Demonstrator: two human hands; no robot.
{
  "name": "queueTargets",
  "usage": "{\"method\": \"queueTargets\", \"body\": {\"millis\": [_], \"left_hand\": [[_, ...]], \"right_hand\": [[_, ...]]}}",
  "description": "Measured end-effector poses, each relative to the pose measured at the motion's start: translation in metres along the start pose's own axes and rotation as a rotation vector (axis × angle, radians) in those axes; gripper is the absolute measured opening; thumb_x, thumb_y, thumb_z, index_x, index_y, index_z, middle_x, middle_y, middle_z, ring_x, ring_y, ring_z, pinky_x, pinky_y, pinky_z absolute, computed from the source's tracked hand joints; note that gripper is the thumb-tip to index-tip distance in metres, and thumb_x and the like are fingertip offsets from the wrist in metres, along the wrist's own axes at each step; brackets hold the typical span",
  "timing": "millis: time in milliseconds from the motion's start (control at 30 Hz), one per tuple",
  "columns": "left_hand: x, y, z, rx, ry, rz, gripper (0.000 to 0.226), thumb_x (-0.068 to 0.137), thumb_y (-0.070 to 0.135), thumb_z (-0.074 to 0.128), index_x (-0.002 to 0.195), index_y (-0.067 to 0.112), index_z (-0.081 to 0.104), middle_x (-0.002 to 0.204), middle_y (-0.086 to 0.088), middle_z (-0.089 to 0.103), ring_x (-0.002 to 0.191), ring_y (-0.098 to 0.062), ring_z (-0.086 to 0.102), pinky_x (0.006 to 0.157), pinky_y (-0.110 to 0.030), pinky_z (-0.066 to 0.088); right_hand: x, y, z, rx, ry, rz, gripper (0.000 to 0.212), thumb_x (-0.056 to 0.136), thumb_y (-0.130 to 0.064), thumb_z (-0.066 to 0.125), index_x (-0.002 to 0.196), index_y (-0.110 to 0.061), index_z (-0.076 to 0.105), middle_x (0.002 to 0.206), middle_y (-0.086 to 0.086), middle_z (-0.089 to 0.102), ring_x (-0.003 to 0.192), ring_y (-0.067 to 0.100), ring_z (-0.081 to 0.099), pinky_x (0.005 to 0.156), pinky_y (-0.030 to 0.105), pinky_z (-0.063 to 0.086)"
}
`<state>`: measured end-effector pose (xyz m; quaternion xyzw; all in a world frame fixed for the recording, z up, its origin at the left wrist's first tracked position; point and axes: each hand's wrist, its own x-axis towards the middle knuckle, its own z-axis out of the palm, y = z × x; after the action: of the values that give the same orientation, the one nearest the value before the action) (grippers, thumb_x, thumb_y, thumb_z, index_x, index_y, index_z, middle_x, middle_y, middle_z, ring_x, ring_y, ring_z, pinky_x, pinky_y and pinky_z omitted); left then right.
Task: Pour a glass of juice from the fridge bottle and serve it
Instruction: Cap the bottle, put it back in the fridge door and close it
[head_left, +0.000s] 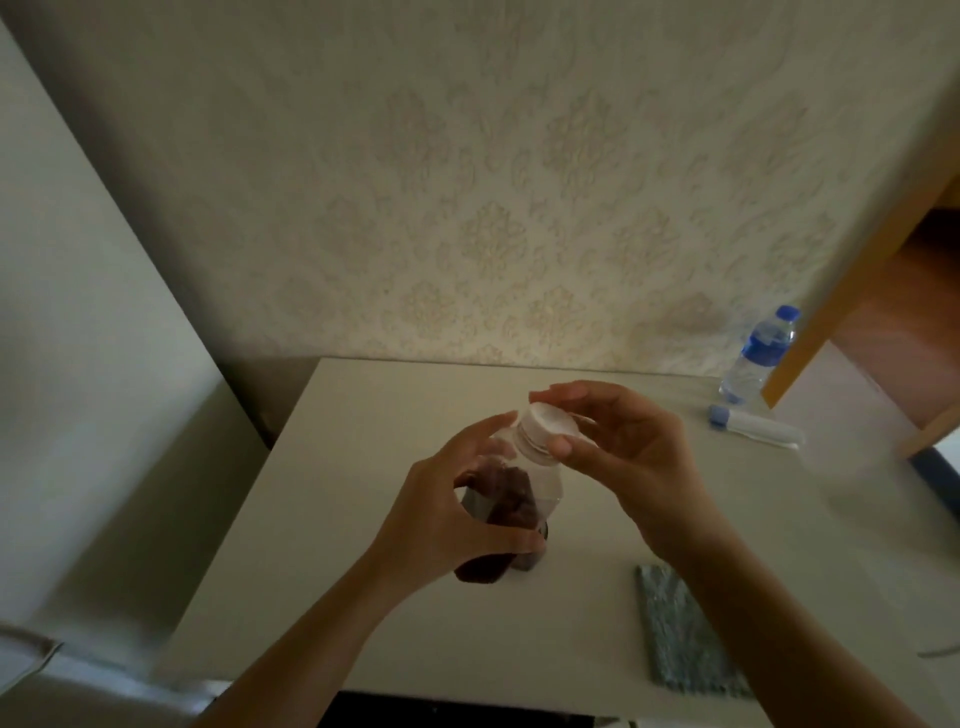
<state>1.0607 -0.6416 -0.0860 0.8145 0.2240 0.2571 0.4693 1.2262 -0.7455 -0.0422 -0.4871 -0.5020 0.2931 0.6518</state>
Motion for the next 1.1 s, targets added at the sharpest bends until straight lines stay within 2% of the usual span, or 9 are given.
{"method": "queueTargets", "body": {"millis": [267,433,533,667,733,867,933,1033,1100], "left_hand": [[0.004,0.015,-0.022,-0.052,-0.203,0.042,0.092,0.058,0.02,0.09,0.133,0.045,0.045,0.121,0.018,0.065,0.113,-0.005,0.061,0.088,-0.015,0.049],[0.0,0.018,-0.028,-0.132,-0.308,0.05,0.08,0.06,0.015,0.088,0.129,0.035,0.054,0.117,0.005,0.069,0.111,-0.015,0.064,0.088,-0.02,0.05],[-0.001,0.02,-0.028,-0.13,-0.266,0.06,0.081,0.059,0.016,0.088,0.13,0.033,0.053,0.118,0.007,0.068,0.112,-0.014,0.063,0.088,-0.02,0.051],[0.001,0.022,-0.022,-0.026,-0.118,0.083,0.094,0.057,0.032,0.09,0.139,0.032,0.044,0.12,0.01,0.067,0.111,-0.01,0.063,0.092,-0.031,0.054],[0.002,0.023,-0.02,0.003,-0.037,0.06,0.097,0.054,0.042,0.089,0.139,0.032,0.043,0.118,0.012,0.067,0.109,-0.009,0.064,0.091,-0.036,0.055],[0.0,0.02,-0.024,-0.028,-0.014,0.014,0.096,0.052,0.04,0.091,0.136,0.038,0.045,0.113,0.011,0.069,0.103,-0.008,0.066,0.088,-0.037,0.056],[0.0,0.018,-0.026,-0.019,-0.043,0.013,0.099,0.053,0.038,0.092,0.139,0.035,0.043,0.115,0.009,0.069,0.105,-0.009,0.066,0.09,-0.037,0.055],[0.0,0.018,-0.027,-0.009,-0.088,0.017,0.099,0.054,0.036,0.092,0.14,0.031,0.042,0.116,0.008,0.069,0.106,-0.011,0.065,0.092,-0.038,0.054],[0.0,0.019,-0.029,-0.023,-0.109,0.017,0.097,0.055,0.033,0.092,0.139,0.033,0.043,0.115,0.008,0.069,0.106,-0.009,0.066,0.091,-0.036,0.055]], "right_hand": [[0.017,-0.032,-0.021,-0.223,-0.419,-0.072,0.029,0.082,-0.008,0.065,0.111,-0.007,0.066,0.127,0.005,0.061,0.119,0.024,0.056,0.095,0.036,0.048],[0.02,-0.042,-0.023,-0.186,-0.527,-0.059,0.028,0.08,0.005,0.062,0.108,0.006,0.062,0.128,0.011,0.06,0.122,0.027,0.053,0.096,0.035,0.046],[0.019,-0.045,-0.016,-0.218,-0.463,-0.12,0.025,0.077,-0.001,0.068,0.101,0.002,0.068,0.117,0.011,0.066,0.113,0.027,0.06,0.092,0.032,0.048],[0.016,-0.037,0.001,-0.541,-0.09,-0.21,0.019,0.066,-0.032,0.078,0.078,-0.021,0.069,0.082,-0.002,0.062,0.077,0.014,0.061,0.073,0.025,0.05],[0.017,-0.033,0.01,-0.678,0.05,-0.237,0.02,0.066,-0.042,0.074,0.076,-0.03,0.061,0.08,-0.008,0.056,0.074,0.007,0.054,0.07,0.02,0.046],[0.025,-0.041,-0.005,-0.605,-0.241,-0.117,0.024,0.084,-0.041,0.058,0.104,-0.03,0.067,0.125,-0.013,0.058,0.117,0.003,0.052,0.095,0.02,0.045],[0.027,-0.045,-0.011,-0.59,-0.315,-0.116,0.026,0.084,-0.034,0.062,0.107,-0.025,0.068,0.118,-0.013,0.065,0.111,0.004,0.058,0.094,0.023,0.047],[0.028,-0.047,-0.002,-0.843,-0.148,-0.229,0.028,0.071,-0.054,0.065,0.083,-0.029,0.063,0.086,-0.014,0.066,0.081,0.002,0.063,0.076,0.027,0.054],[0.03,-0.048,0.004,-0.876,-0.187,-0.277,0.033,0.074,-0.059,0.06,0.091,-0.03,0.059,0.098,-0.013,0.064,0.09,0.001,0.061,0.081,0.026,0.053]]}}
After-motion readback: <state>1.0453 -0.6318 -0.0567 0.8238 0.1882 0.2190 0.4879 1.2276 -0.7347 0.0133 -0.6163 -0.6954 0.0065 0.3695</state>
